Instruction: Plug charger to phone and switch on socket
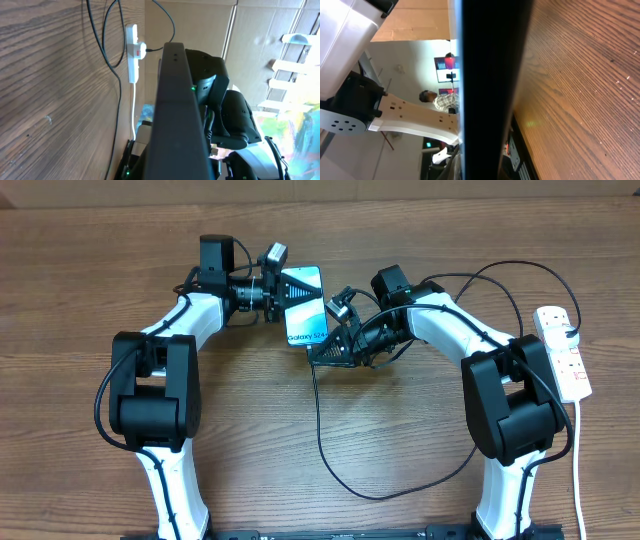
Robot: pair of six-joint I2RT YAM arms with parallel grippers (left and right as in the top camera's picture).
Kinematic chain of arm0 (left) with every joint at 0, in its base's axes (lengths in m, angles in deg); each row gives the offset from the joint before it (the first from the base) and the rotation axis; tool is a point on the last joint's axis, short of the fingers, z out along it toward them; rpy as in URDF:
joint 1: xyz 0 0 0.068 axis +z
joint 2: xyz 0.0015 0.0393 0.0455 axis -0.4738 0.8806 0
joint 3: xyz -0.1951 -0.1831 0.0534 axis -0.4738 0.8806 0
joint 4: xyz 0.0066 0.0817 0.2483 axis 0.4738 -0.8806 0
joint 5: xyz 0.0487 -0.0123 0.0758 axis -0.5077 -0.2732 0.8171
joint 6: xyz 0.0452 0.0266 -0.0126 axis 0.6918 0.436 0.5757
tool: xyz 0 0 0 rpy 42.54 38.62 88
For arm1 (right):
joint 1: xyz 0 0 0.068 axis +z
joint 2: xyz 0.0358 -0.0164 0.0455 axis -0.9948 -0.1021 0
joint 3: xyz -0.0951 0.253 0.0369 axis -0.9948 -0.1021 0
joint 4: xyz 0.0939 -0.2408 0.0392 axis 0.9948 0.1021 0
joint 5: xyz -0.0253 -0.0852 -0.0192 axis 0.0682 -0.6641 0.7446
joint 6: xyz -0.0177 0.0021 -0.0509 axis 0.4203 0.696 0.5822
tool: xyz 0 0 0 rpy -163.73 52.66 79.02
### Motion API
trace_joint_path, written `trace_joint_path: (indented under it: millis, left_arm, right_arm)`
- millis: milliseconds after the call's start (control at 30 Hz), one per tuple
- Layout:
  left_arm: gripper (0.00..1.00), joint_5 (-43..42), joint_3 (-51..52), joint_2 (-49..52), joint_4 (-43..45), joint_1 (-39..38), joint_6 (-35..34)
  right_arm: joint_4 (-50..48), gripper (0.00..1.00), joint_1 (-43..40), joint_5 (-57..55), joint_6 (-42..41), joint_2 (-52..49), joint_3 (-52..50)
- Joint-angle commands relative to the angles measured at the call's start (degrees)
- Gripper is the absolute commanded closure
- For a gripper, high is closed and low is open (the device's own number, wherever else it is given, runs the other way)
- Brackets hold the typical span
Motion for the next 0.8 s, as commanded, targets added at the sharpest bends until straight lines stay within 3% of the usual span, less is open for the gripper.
trace_joint_path:
  millis: [0, 300, 467, 767]
  left_arm:
    - [0.96, -3.06, -0.87, -2.16, 0.92, -0.07, -2.93]
    - [0.96, -3.48, -0.87, -2.16, 0.83, -0.04, -2.86]
    - [0.96, -3.43, -0.87, -2.16, 0.90, 0.04, -2.84]
    - [0.96, -3.23, -0.87, -2.16, 0.90, 0.13, -2.84]
  right_arm:
    - [0.04, 0.96, 0.24, 0.13, 0.00, -0.37, 0.28]
    - [-2.32, 0.73, 0.22, 0.13, -0.02, -0.37, 0.28]
    - [-2.34, 0.71, 0.22, 0.13, 0.00, -0.37, 0.28]
    - [-2.34, 0.78, 0.22, 0.13, 0.00, -0.37, 0.28]
